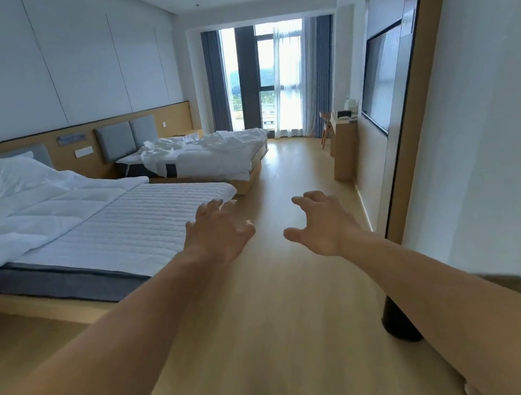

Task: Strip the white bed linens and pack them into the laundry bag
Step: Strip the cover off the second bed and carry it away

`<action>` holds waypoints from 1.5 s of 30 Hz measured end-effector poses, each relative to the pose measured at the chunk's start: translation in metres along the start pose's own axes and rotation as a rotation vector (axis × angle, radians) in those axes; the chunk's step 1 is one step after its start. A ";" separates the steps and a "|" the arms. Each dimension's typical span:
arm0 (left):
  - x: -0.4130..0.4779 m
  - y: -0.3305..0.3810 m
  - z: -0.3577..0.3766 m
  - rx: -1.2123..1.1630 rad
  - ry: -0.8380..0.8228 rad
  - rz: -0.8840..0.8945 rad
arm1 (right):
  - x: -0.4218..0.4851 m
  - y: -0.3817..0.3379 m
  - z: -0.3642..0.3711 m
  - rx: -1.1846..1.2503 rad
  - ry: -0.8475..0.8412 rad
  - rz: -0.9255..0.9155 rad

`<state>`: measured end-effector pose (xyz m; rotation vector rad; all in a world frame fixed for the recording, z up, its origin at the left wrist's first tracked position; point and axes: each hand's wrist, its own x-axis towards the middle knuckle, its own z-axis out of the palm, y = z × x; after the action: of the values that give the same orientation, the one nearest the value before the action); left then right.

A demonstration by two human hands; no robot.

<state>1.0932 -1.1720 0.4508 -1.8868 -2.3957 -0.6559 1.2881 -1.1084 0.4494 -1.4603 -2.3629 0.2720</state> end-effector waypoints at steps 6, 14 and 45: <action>0.118 0.002 0.042 0.000 -0.009 0.045 | 0.118 0.039 0.020 0.003 0.024 0.030; 0.292 0.012 0.100 0.043 0.002 0.009 | 0.294 0.110 0.034 0.020 -0.003 -0.008; 0.917 -0.060 0.272 0.010 -0.039 0.043 | 0.914 0.243 0.127 -0.018 -0.011 0.058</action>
<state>0.8561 -0.2439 0.4331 -1.9588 -2.3692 -0.6094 1.0656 -0.1807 0.4251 -1.5415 -2.3402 0.2754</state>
